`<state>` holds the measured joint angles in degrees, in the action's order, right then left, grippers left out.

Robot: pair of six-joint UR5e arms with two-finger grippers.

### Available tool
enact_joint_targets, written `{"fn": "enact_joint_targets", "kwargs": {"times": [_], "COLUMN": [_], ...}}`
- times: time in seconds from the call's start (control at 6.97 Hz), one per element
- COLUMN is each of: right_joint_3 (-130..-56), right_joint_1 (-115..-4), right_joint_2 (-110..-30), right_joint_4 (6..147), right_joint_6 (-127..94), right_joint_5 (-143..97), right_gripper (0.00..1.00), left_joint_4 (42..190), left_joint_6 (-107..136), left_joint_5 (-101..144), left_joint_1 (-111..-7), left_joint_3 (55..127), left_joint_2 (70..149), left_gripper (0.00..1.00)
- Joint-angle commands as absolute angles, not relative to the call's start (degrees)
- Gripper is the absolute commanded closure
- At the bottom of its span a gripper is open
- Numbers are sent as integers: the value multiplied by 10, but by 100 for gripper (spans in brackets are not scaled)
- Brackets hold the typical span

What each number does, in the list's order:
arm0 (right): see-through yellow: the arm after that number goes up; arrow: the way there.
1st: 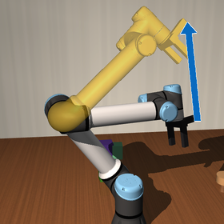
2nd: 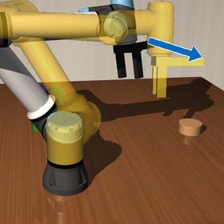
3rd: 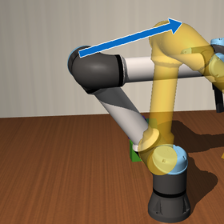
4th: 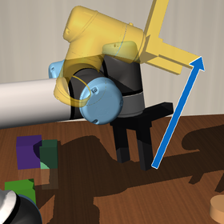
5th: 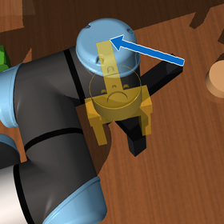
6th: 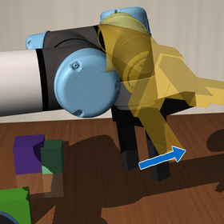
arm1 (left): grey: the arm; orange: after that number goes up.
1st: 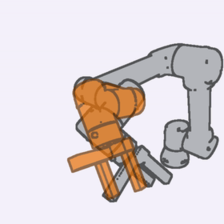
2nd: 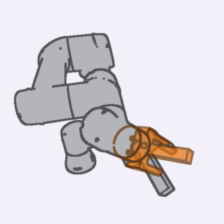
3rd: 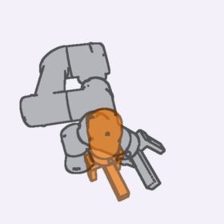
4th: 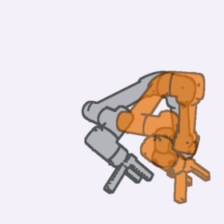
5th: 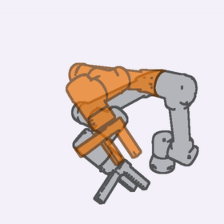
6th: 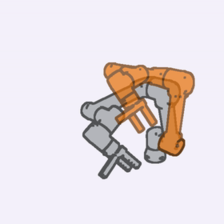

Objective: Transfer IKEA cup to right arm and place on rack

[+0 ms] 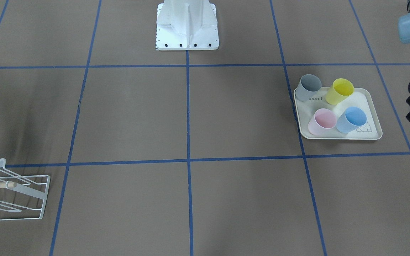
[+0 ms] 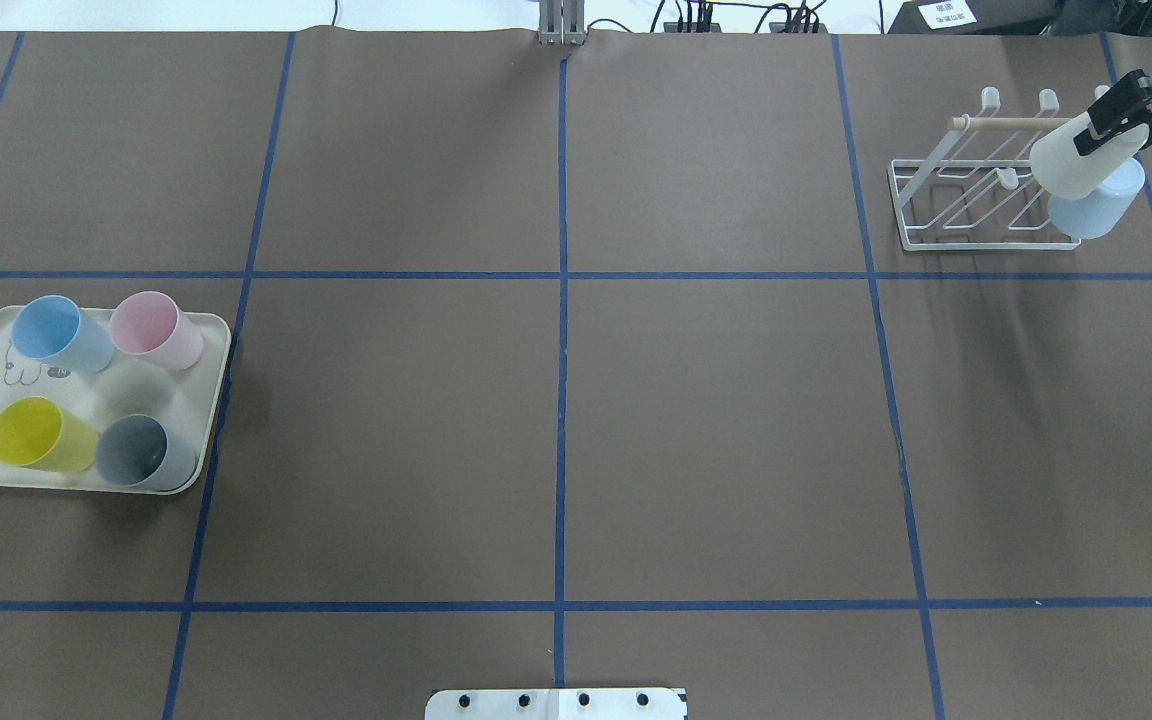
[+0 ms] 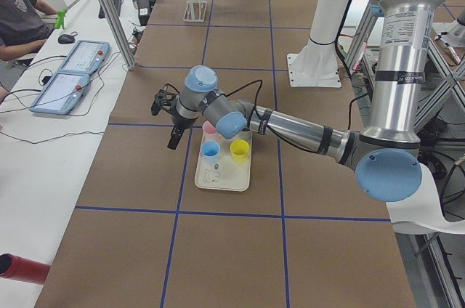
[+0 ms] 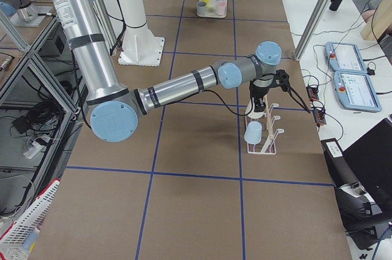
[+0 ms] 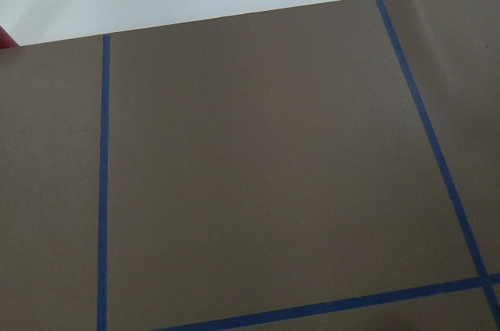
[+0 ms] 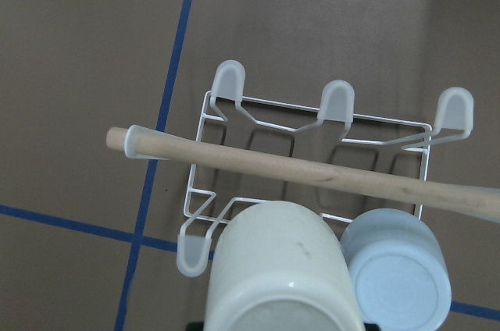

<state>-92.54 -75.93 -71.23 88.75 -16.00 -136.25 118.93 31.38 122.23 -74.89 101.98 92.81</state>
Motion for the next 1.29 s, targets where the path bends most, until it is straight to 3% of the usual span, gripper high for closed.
{"fn": "enact_joint_targets", "kwargs": {"times": [0.0, 1.15], "right_joint_3": [-910, -874], "right_joint_1": [-756, -747], "right_joint_2": [-701, -696], "right_joint_4": [886, 881], "right_joint_6": [-159, -143], "right_joint_5": [-1361, -1361], "right_gripper": [86, 84], "left_joint_4": [1189, 1188], "left_joint_6": [320, 323], "left_joint_5": [1223, 1232], "left_joint_1": [-749, -747], "left_joint_3": [1021, 1021], "left_joint_2": [929, 930], "left_gripper": [0, 0]}}
